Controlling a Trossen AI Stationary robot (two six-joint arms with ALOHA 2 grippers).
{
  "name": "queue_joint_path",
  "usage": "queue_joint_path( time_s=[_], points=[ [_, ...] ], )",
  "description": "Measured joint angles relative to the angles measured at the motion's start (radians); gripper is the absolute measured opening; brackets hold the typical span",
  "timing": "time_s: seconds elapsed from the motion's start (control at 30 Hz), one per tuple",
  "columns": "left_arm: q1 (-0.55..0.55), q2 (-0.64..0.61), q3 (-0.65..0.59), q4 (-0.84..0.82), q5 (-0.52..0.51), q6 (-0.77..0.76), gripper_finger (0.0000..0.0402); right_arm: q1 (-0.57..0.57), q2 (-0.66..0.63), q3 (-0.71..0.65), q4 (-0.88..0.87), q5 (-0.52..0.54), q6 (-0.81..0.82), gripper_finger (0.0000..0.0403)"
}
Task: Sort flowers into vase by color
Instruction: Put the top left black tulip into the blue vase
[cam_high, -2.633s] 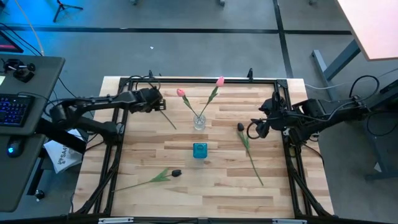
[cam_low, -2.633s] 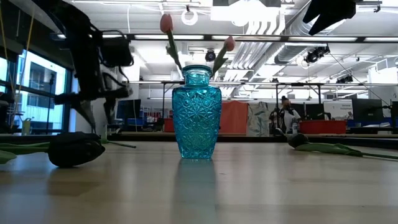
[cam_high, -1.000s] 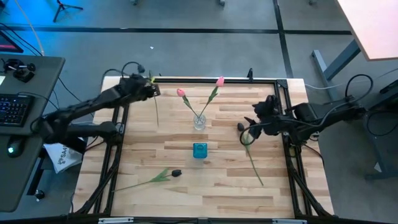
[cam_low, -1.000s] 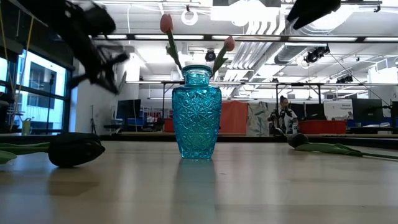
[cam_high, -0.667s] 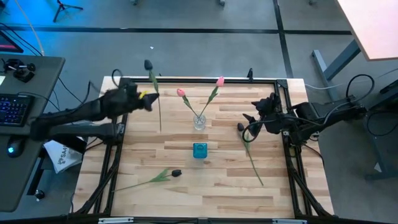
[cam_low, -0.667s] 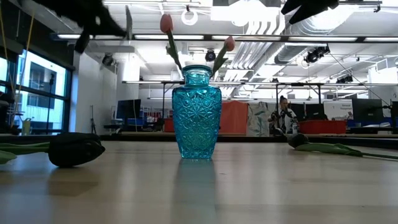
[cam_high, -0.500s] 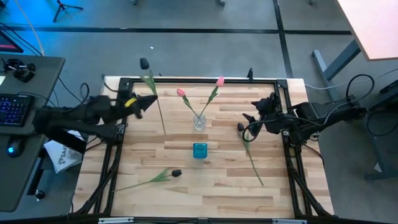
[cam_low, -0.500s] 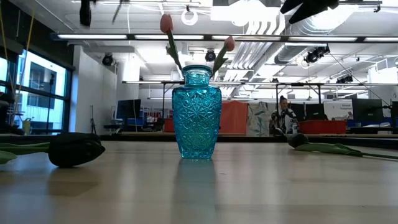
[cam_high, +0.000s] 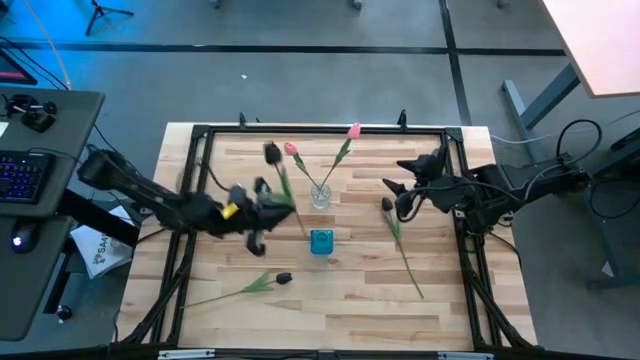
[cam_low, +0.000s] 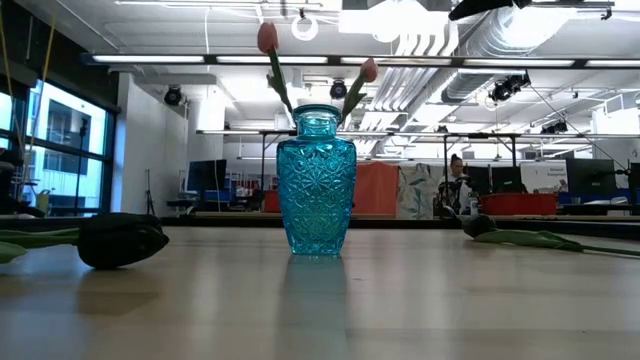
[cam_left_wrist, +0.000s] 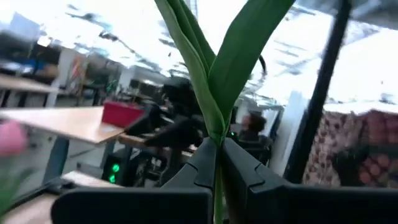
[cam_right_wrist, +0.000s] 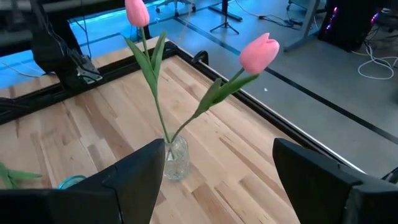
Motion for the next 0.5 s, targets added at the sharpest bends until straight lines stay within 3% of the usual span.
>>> queue_joint_path(
  time_s=[0.17, 0.3, 0.5],
  points=[
    [0.006, 0.171, 0.0, 0.231, 0.017, 0.159, 0.0, -0.021, 0.0, 0.0, 0.0, -0.022, 0.005, 0.0296],
    [0.006, 0.205, 0.0, 0.206, 0.018, 0.245, 0.0, -0.031, 0.0, 0.0, -0.001, -0.027, 0.003, 0.0296],
    [0.029, 0.208, 0.0, 0.154, 0.034, 0.156, 0.0, -0.032, 0.0, 0.0, 0.0, -0.028, 0.005, 0.0296]
  ],
)
